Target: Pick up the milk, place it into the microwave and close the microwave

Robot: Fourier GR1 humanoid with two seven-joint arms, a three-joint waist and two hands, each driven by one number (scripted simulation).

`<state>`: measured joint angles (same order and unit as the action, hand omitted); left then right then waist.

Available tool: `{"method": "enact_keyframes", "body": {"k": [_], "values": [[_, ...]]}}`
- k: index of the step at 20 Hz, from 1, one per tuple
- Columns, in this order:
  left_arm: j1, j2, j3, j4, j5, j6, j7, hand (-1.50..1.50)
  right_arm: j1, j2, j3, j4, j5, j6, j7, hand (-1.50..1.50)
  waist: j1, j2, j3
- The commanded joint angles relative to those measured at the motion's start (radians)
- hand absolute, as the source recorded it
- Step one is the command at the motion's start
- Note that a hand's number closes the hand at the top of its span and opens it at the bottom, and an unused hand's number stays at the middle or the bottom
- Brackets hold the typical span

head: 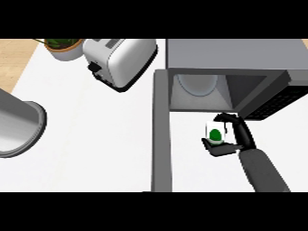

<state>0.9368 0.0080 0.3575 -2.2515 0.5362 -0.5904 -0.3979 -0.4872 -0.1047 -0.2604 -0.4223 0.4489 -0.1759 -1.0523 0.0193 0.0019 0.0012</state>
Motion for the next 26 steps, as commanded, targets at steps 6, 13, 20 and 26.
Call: {"method": "enact_keyframes", "body": {"k": [6, 13, 20, 26], "values": [[-0.011, 0.020, 0.073, 0.006, 0.063, 0.002, 0.053, -1.50, 0.013, 0.099, 0.112, -0.314, 0.010, 0.018, 0.175, 1.50, -0.029, -0.011, -0.003], [-0.025, -0.008, 0.057, 0.062, 0.004, -0.047, 0.009, -1.50, -0.058, 0.079, 0.108, -0.386, 0.017, -0.042, 0.369, 1.50, -0.007, -0.003, -0.001], [-0.093, 0.006, 0.111, 0.103, 0.029, -0.055, 0.071, -1.50, -0.313, 0.019, 0.071, -0.222, 0.018, 0.007, 0.534, 1.50, 0.011, 0.004, -0.001], [-0.126, 0.021, 0.121, 0.110, 0.043, -0.068, 0.087, -1.50, -0.462, -0.011, 0.032, -0.032, 0.078, -0.167, 0.582, 1.50, 0.038, 0.014, 0.000]]}}
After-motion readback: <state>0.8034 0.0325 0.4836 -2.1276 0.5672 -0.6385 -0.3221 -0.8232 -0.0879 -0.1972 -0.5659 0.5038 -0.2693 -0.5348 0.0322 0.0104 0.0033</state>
